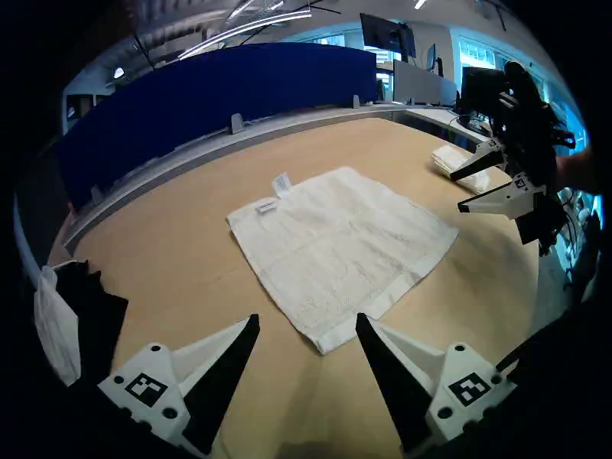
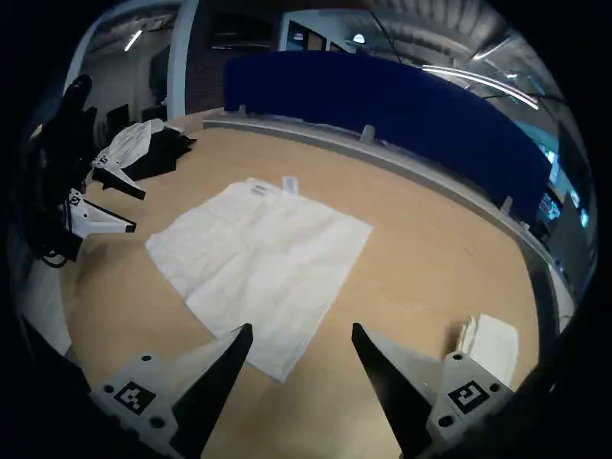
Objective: Fold towel
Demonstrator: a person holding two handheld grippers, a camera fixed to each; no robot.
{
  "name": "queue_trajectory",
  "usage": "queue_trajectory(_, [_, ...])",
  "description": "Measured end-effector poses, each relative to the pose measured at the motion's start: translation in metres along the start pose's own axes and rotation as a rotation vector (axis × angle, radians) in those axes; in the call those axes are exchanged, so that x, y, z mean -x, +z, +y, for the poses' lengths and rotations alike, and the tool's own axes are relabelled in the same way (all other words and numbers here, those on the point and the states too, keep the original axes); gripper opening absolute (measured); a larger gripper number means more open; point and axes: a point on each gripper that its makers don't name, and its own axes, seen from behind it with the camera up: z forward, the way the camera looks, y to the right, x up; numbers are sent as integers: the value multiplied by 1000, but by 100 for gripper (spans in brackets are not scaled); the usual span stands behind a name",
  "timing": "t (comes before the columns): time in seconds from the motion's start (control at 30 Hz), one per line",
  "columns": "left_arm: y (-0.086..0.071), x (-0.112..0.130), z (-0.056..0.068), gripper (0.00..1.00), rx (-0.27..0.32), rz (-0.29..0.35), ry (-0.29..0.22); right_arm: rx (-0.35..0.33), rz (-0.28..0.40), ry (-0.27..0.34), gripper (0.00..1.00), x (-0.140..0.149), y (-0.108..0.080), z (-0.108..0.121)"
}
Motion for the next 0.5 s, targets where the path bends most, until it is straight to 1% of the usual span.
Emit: queue_trajectory(0.5, [23, 30, 11, 94, 54, -94, -13, -16, -55, 5, 100, 23, 12, -10])
